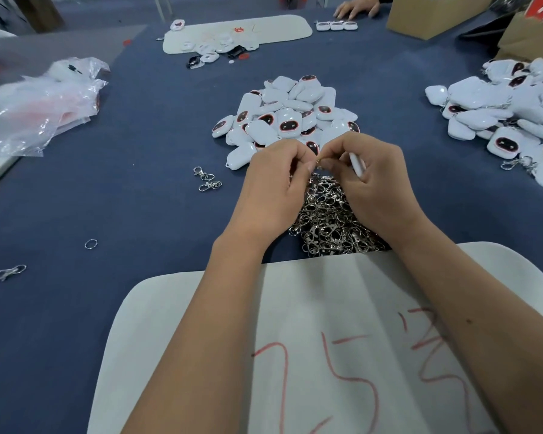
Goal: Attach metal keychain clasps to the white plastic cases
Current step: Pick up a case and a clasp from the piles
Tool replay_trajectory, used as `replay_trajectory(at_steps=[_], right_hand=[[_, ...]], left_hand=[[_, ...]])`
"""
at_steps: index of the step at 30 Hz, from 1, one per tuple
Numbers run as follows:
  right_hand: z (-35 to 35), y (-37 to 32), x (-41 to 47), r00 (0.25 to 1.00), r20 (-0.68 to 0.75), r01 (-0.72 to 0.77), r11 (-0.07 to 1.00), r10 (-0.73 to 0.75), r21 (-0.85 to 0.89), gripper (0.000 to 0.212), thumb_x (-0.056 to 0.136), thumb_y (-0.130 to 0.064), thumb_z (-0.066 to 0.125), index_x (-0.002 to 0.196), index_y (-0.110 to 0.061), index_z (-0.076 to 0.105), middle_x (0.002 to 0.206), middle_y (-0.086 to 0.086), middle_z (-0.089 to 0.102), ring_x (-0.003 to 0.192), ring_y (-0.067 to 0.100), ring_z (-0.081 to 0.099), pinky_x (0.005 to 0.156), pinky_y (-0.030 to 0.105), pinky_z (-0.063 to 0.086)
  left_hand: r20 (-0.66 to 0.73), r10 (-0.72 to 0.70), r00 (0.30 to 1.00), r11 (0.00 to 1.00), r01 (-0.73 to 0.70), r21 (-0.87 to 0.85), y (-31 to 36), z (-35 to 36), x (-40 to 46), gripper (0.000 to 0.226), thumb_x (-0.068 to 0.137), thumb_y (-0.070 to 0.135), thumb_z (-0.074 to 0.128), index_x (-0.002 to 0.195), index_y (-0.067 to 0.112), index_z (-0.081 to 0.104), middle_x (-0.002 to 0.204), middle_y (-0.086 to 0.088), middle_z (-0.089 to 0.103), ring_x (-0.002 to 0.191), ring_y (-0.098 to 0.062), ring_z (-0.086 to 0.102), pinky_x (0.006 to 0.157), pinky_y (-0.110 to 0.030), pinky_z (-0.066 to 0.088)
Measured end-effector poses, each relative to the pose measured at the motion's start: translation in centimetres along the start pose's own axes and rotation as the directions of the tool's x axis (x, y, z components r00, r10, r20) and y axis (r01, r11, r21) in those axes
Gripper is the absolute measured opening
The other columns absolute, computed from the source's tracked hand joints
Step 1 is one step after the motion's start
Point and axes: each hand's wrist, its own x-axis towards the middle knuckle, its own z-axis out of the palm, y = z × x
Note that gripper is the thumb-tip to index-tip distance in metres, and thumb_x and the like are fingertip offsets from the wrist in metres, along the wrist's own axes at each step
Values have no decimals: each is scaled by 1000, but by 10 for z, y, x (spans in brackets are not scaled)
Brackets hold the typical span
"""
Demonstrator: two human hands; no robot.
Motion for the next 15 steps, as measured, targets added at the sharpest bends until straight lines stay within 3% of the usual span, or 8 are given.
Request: replay_trajectory(at_steps=[4, 8, 12, 15], right_hand=[[0, 0, 1, 998, -43, -45, 997, 48, 65, 5, 94, -6, 73, 92, -9, 76, 74, -16, 67, 66, 1, 57, 67, 16, 42], [-2, 2, 2, 986, 38, -165, 973, 161, 160, 9, 97, -15, 72, 88, -14, 76, 58, -10, 61, 53, 9, 47, 51, 27, 39], [-5, 3, 2, 981, 31, -193, 955, 191, 227, 11, 96, -13, 73, 86, -10, 76, 55, -7, 58, 51, 6, 44, 49, 21, 36], [-2, 2, 0, 991, -9, -132, 983, 135, 124, 9, 94, -7, 72, 87, -10, 76, 61, -14, 63, 56, 0, 52, 58, 11, 37]], left_hand=[[-56, 64, 996, 995, -60, 74, 1, 3, 1, 12, 98, 9, 57, 88, 14, 62, 87, 2, 63, 78, -20, 63, 73, -45, 53], [-87, 112, 990, 990, -104, 96, 2, 4, 0, 9, 98, 8, 57, 91, 10, 63, 91, 0, 64, 83, -19, 61, 75, -41, 52], [-76, 142, 987, 985, -134, 104, 3, 6, 1, 10, 98, 6, 57, 90, 9, 63, 90, 0, 63, 82, -20, 61, 75, -41, 51], [-68, 168, 983, 977, -157, 146, 2, 5, 1, 10, 98, 6, 59, 90, 9, 63, 89, 4, 60, 81, -12, 54, 73, -23, 46]])
